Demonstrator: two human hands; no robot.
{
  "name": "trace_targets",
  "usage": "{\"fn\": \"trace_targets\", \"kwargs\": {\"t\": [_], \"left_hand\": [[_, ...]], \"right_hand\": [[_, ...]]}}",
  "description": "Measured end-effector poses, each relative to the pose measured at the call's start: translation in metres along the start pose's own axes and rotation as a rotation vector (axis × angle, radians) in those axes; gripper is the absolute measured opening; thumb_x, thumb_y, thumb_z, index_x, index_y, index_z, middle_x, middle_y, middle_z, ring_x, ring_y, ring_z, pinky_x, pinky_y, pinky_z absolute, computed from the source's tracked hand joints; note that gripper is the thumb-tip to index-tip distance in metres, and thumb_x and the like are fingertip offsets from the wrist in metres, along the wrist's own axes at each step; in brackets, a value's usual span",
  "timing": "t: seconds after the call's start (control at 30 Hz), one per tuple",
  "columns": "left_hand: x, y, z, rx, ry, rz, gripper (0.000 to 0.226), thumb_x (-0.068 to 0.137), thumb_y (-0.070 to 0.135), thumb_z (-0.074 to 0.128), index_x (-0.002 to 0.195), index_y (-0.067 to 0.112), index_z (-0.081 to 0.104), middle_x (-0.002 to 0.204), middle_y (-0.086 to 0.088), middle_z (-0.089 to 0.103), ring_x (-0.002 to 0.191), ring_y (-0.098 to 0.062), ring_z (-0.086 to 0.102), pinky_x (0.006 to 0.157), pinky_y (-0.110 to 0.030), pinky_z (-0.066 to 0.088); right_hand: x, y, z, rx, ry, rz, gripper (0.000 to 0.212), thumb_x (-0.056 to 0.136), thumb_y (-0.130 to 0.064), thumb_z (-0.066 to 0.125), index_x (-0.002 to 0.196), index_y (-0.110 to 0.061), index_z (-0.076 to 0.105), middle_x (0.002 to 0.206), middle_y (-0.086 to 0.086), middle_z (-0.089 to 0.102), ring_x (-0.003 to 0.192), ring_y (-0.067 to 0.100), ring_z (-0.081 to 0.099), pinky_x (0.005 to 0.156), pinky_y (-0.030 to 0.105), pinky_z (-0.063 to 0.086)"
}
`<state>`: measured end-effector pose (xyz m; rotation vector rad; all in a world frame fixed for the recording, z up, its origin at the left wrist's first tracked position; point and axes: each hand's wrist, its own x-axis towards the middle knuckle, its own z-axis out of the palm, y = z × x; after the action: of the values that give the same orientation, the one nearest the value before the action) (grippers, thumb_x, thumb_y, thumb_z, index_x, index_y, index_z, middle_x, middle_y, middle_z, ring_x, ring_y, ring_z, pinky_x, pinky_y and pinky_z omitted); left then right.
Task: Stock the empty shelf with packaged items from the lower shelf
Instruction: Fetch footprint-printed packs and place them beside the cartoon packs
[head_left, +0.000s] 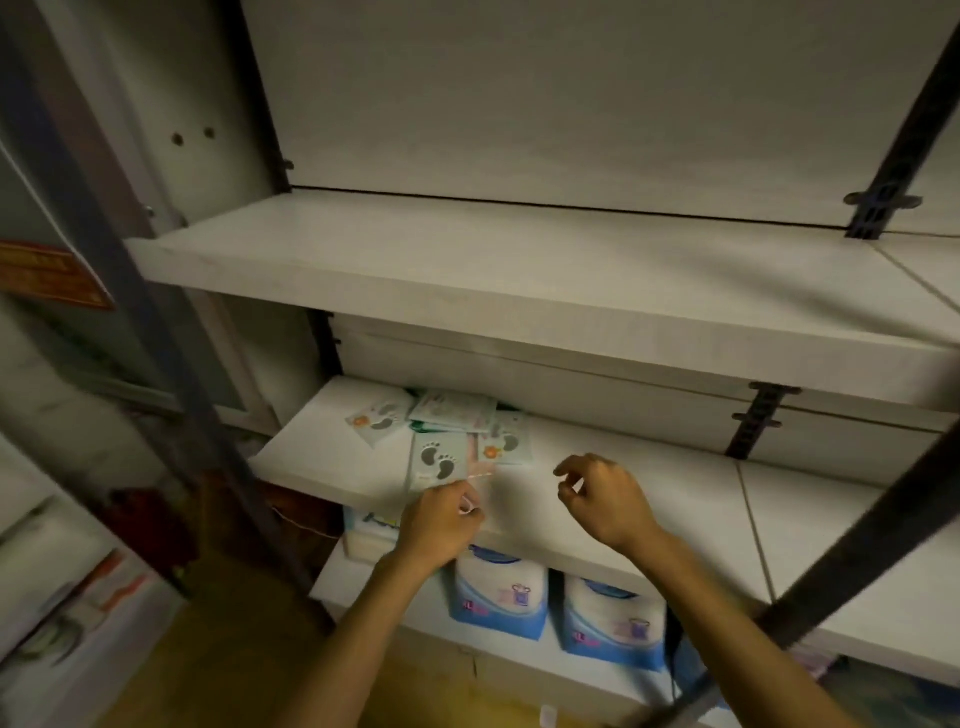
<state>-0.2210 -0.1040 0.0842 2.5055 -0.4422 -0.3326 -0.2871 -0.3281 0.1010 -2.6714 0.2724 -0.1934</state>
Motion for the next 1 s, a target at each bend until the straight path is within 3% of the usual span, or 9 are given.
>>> {"fn": "trace_targets", "kwargs": {"t": [0.1,0.33,0.47,0.57,0.63,0.73,0.83,0.9,1.0], "left_hand": [[0.038,-0.046,0.003,0.025,0.004,-0.128,0.009,0.089,0.032,0.06,0.088,0.027,0.067,0.097,0.005,0.072,0.09,-0.017,0.064,0.079,-0.033,0.054],[0.098,-0.1,0.014,0.006,0.115,-0.344,0.033,0.084,0.051,0.064,0.103,0.023,0.064,0.105,0.001,0.069,0.092,-0.018,0.065,0.082,-0.038,0.055],[0.122,-0.1,0.02,0.066,0.135,-0.426,0.077,0.071,0.074,0.062,0.12,0.015,0.053,0.12,-0.01,0.061,0.107,-0.028,0.058,0.089,-0.042,0.049],[0.13,-0.1,0.029,0.138,0.1,-0.456,0.12,0.06,0.09,0.057,0.146,0.009,0.033,0.148,-0.018,0.041,0.134,-0.035,0.042,0.108,-0.049,0.034],[0.134,-0.1,0.032,0.17,0.091,-0.455,0.129,0.06,0.09,0.058,0.152,0.006,0.023,0.155,-0.018,0.033,0.141,-0.035,0.034,0.113,-0.048,0.028],[0.139,-0.097,0.03,0.081,0.063,-0.51,0.123,0.06,0.082,0.069,0.146,0.004,0.031,0.144,-0.018,0.047,0.13,-0.034,0.048,0.103,-0.043,0.038],[0.154,-0.108,0.028,-0.053,0.011,-0.564,0.101,0.044,0.08,0.078,0.117,0.014,0.059,0.115,-0.008,0.067,0.103,-0.028,0.063,0.081,-0.036,0.042],[0.163,-0.12,0.025,-0.148,-0.028,-0.598,0.084,0.039,0.074,0.083,0.101,0.02,0.066,0.103,-0.002,0.072,0.094,-0.025,0.066,0.079,-0.032,0.044],[0.167,-0.133,0.012,-0.345,-0.112,-0.577,0.05,0.058,0.052,0.087,0.09,0.018,0.069,0.095,0.003,0.074,0.086,-0.021,0.07,0.08,-0.034,0.058]], "right_hand": [[0.029,-0.004,0.034,0.027,-0.059,0.072,0.026,0.089,-0.03,0.057,0.113,-0.028,0.068,0.103,-0.007,0.069,0.089,0.015,0.065,0.078,0.03,0.052],[0.067,-0.008,0.105,0.156,-0.205,0.318,0.024,0.093,-0.023,0.061,0.115,-0.019,0.07,0.113,0.002,0.07,0.096,0.018,0.065,0.081,0.022,0.049],[0.088,-0.012,0.125,0.26,-0.19,0.486,0.022,0.093,-0.024,0.062,0.112,-0.017,0.07,0.115,0.008,0.07,0.097,0.022,0.067,0.083,0.026,0.053],[0.102,-0.017,0.13,0.273,-0.14,0.585,0.029,0.092,-0.025,0.063,0.12,-0.015,0.064,0.117,0.01,0.069,0.1,0.024,0.066,0.083,0.028,0.052],[0.109,-0.019,0.132,0.27,-0.121,0.633,0.038,0.091,-0.029,0.064,0.126,-0.015,0.058,0.118,0.011,0.067,0.1,0.026,0.065,0.086,0.033,0.054],[0.117,-0.021,0.134,0.208,-0.099,0.693,0.05,0.09,-0.036,0.065,0.132,-0.013,0.05,0.126,0.014,0.057,0.108,0.03,0.06,0.091,0.037,0.053],[0.128,-0.023,0.139,0.109,-0.092,0.729,0.067,0.086,-0.049,0.066,0.137,-0.012,0.043,0.133,0.015,0.051,0.118,0.032,0.053,0.096,0.042,0.05],[0.138,-0.026,0.145,0.054,-0.101,0.735,0.08,0.081,-0.063,0.064,0.137,-0.012,0.04,0.133,0.014,0.05,0.12,0.032,0.051,0.098,0.045,0.048],[0.154,-0.031,0.153,0.036,-0.099,0.762,0.099,0.07,-0.08,0.06,0.138,-0.011,0.037,0.134,0.015,0.049,0.121,0.033,0.049,0.099,0.045,0.043]]}}
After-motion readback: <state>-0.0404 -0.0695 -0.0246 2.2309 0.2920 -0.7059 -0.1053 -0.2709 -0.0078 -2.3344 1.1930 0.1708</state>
